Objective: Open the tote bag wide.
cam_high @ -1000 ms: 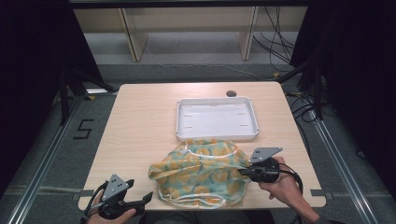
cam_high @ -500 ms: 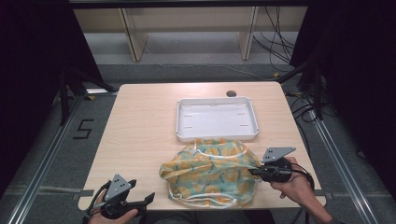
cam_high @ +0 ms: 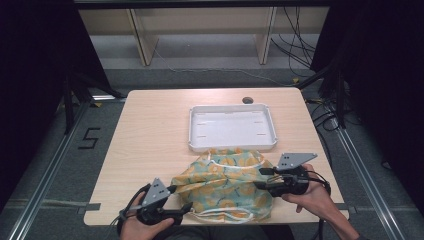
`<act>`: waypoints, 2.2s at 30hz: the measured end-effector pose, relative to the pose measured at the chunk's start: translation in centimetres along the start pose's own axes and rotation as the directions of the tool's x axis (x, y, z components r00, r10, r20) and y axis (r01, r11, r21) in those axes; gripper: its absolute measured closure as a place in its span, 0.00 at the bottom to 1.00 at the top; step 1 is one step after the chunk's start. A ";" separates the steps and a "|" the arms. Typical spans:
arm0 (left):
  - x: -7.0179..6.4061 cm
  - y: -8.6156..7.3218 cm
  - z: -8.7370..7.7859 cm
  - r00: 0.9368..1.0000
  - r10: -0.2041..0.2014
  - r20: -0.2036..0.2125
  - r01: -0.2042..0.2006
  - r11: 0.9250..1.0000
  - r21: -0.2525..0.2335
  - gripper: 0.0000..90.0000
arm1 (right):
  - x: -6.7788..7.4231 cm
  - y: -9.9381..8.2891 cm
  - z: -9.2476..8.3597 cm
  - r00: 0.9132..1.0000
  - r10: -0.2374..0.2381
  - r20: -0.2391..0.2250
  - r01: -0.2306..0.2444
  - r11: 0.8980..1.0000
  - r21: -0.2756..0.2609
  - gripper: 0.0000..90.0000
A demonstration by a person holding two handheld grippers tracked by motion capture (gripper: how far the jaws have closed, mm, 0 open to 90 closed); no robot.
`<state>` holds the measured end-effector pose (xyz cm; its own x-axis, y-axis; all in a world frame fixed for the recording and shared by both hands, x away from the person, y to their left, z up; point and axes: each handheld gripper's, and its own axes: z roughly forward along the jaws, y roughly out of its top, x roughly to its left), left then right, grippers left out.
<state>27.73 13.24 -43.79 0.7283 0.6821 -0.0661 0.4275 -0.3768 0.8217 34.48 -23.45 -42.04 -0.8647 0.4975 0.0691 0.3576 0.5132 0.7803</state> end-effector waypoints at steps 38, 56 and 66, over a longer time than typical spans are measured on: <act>-2.3 -1.2 5.9 0.939 0.258 0.227 -0.316 0.910 0.269 0.99 | -7.1 5.6 8.4 0.984 -0.105 0.144 0.078 0.980 0.183 1.00; -3.1 1.4 5.4 0.943 0.224 0.245 -0.268 0.950 0.162 0.69 | -7.4 5.7 7.2 0.986 -0.050 0.158 0.031 0.992 0.120 0.81; 0.6 5.5 4.6 0.984 0.178 0.026 -0.179 0.983 0.048 0.57 | -1.2 4.8 3.1 0.995 -0.100 -0.030 0.102 0.992 0.080 0.63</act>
<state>32.97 8.70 -41.88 0.8062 0.5878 0.0670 0.3151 -0.5225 0.7923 38.33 -19.37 -40.32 -0.9061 0.4229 0.0093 0.2948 0.6156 0.7308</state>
